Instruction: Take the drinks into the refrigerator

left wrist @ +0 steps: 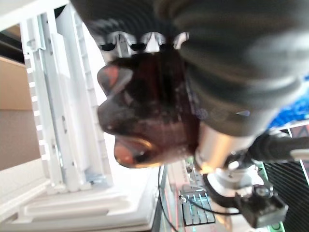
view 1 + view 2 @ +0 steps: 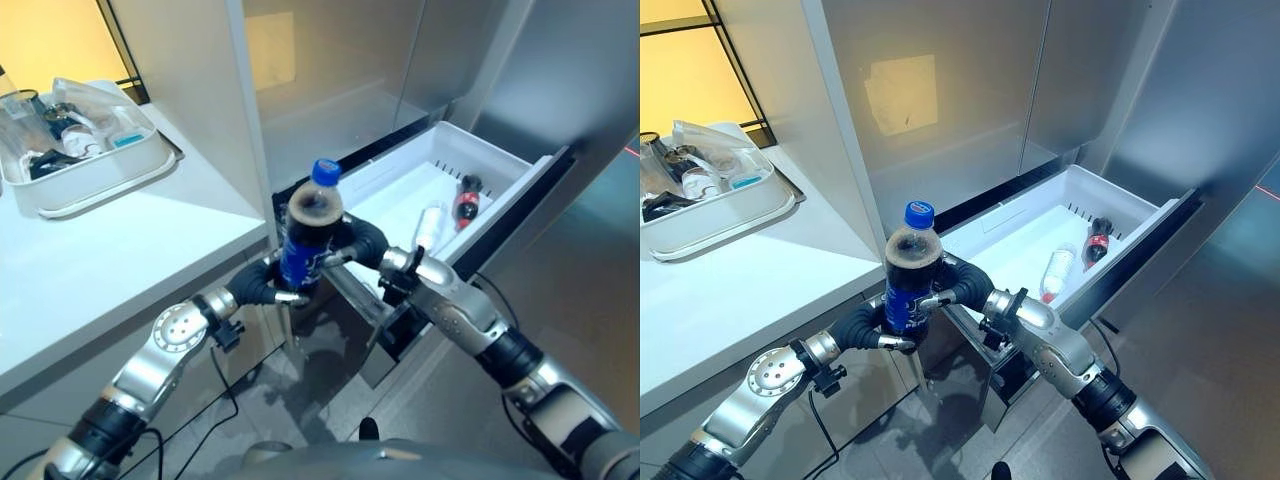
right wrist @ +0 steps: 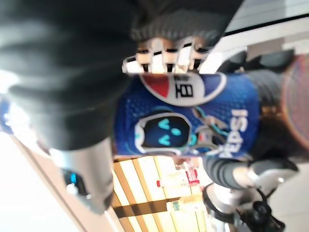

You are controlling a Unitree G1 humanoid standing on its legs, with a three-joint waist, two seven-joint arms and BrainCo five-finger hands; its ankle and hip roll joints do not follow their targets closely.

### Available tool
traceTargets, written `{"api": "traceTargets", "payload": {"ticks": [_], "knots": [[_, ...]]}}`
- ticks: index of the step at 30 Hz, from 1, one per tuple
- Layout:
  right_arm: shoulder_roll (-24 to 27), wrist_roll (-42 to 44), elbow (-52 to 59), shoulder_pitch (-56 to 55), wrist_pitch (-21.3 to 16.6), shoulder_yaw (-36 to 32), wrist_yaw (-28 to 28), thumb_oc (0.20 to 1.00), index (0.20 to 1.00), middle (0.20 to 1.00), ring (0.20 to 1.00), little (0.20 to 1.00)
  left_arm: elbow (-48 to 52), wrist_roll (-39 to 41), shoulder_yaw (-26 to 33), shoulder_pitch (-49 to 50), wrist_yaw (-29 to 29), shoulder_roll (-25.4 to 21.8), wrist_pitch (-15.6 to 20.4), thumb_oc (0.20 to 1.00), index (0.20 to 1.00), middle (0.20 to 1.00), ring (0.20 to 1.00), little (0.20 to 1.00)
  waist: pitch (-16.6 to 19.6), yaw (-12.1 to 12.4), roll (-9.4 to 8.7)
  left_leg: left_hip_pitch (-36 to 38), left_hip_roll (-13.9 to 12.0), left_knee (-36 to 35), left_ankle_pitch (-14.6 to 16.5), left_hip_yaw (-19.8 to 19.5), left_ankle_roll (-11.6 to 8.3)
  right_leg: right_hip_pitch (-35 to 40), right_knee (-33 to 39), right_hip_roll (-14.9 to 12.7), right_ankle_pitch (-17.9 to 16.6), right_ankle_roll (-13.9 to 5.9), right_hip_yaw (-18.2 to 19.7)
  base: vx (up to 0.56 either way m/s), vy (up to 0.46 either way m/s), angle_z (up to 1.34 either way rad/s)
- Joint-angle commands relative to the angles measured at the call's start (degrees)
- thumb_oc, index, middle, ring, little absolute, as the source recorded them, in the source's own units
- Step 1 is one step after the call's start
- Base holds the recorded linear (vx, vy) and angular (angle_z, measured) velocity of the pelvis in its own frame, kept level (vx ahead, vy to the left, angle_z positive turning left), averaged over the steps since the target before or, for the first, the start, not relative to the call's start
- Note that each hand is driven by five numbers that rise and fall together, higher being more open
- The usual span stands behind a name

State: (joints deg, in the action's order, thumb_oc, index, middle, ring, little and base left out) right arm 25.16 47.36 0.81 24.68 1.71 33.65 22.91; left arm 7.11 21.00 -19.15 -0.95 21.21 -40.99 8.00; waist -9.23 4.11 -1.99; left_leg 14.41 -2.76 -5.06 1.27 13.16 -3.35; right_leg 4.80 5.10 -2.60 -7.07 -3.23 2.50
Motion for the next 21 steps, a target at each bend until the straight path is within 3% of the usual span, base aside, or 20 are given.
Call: {"api": "traceTargets", "payload": {"ticks": [1,21], "knots": [[-1.87,0.67,-1.01,5.41,-1.54,0.04,-0.25,1.0,1.0,1.0,1.0,1.0,2.75,1.93,0.61,-7.83,-2.06,2.3,4.36,0.2,0.2,0.2,0.2,0.2,0.92,1.84,0.04,-1.18,1.84,1.09,3.64,-5.92,2.62,0.01,-7.91,-2.68,5.7,-3.27,-5.11,0.0,0.0,0.0],[-9.34,5.18,-7.5,19.28,-3.92,4.02,-2.61,1.0,1.0,1.0,1.0,1.0,1.88,3.52,-2.5,-11.05,-2.44,1.48,4.83,0.2,0.2,0.2,0.2,0.2,1.01,3.76,0.03,-1.32,1.97,1.14,3.17,-6.08,2.69,0.16,-7.61,-2.84,5.1,-3.3,-5.08,-0.01,-0.002,0.01]]}}
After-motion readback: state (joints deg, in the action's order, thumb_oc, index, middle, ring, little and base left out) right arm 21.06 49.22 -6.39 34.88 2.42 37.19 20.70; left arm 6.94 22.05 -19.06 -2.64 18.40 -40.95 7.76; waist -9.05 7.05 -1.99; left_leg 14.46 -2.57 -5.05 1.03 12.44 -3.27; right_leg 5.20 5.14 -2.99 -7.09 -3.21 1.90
